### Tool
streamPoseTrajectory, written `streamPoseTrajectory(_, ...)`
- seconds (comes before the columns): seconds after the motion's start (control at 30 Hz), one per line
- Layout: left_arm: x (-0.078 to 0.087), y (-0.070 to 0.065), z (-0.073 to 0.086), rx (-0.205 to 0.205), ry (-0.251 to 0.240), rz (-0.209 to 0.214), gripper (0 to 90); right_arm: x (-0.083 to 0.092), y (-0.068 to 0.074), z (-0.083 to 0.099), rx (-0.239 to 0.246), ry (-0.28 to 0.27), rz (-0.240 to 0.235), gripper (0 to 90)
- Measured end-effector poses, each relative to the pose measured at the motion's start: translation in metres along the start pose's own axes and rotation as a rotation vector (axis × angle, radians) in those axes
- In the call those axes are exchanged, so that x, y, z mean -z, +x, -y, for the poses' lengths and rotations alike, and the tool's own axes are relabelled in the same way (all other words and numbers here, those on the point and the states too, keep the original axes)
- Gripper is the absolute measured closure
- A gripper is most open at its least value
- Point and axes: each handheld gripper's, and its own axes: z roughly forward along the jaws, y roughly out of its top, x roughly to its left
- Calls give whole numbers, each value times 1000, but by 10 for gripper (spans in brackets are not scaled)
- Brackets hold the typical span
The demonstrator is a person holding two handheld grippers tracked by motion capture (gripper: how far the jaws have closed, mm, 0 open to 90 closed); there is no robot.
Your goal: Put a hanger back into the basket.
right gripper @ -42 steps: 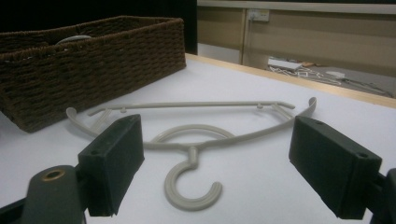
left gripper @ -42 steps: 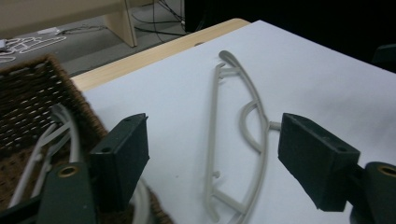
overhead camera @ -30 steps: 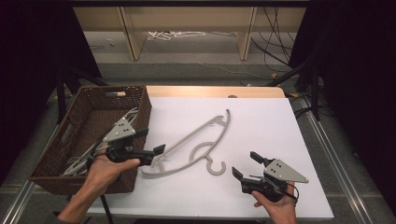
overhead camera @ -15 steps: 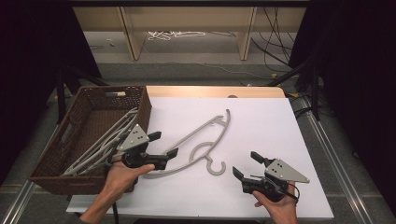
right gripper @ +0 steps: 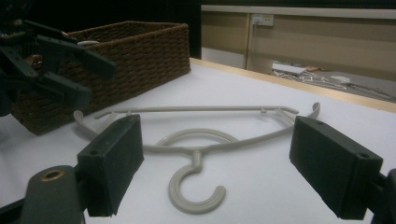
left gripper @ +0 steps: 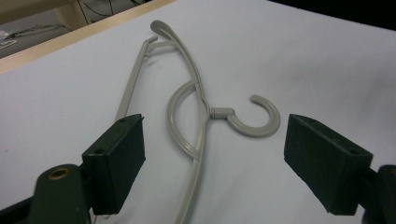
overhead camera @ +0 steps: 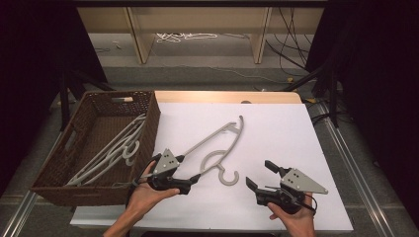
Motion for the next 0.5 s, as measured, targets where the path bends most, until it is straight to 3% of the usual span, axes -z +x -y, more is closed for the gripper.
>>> streamPoseTrajectory(0.07,-3,0,1,-21,38,1,212,-2,1,0,-7,-22,-15,184)
streamPoseTrajectory(0.1,-6,-1,1,-14,43,0,219,-1,0,0,-1,-7,-7,184)
streamPoseTrajectory(0.13,-8,0,1,-38,76,5,223,0,1,0,-2,4,0,184)
streamPoseTrajectory(0.27,-21,0,4,-50,116,-4,225,-1,1,1,-1,-7,-10,183)
streamPoseTrajectory(0.37,-30,2,7,-63,184,3,230,0,1,1,-8,4,6,183)
streamPoseTrajectory(0.5,-41,4,9,-71,247,-3,244,-2,2,2,3,18,-9,183)
